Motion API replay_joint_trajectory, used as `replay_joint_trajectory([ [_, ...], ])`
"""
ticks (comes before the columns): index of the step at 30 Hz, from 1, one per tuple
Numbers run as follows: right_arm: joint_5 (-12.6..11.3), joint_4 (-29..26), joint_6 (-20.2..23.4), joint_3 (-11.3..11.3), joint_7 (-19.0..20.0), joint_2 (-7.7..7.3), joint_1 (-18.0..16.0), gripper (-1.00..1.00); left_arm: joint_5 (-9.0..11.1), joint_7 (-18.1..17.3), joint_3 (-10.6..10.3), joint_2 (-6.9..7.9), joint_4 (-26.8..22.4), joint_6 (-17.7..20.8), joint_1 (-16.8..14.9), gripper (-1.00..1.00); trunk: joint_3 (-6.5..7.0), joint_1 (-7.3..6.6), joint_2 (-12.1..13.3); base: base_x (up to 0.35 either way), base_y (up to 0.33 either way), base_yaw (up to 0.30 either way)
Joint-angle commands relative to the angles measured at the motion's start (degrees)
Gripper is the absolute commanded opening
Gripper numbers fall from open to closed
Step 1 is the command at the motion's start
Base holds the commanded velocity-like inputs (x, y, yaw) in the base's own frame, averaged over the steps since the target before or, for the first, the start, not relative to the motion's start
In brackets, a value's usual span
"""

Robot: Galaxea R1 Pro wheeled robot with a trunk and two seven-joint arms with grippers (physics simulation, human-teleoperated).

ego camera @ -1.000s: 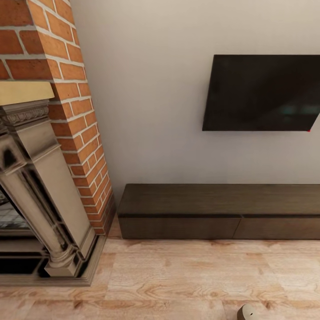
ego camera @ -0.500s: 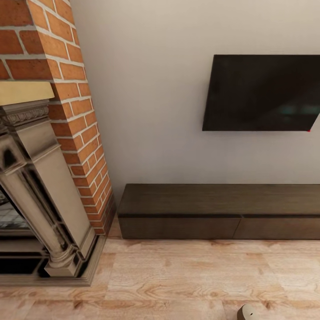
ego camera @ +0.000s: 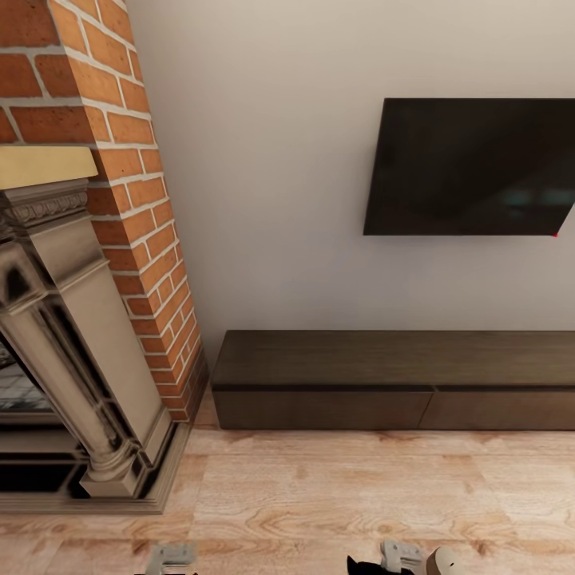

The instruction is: Place each of the two pumpkins and all three candles from the living room inside a cabinet in the living room (use any cabinet), then make sure every cabinet is closed, and position the cauldron so it is next to a table in the living room.

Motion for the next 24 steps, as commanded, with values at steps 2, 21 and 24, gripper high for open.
replay_joint_trajectory([
  [2,-2.0,-2.7,0.28,0.02,-0.22,0.28,-0.01,1.0,0.05,-0.01,-0.02,-0.06,-1.69,1.27,-0.14,1.0,-0.04,0.01,-0.03,0.0,0.0,0.0],
  [21,-13.89,-5.24,0.01,-0.52,-0.85,0.17,-2.77,1.0,7.56,-0.01,-0.38,-0.82,6.26,1.66,-15.76,1.0,-0.04,0.01,-0.03,0.0,0.0,0.0],
  [24,-14.12,-4.87,-0.38,-0.88,-0.82,0.1,-2.84,1.0,9.94,-1.28,-0.45,-0.75,8.59,-0.05,-16.97,1.0,-0.04,0.01,-0.03,0.0,0.0,0.0],
])
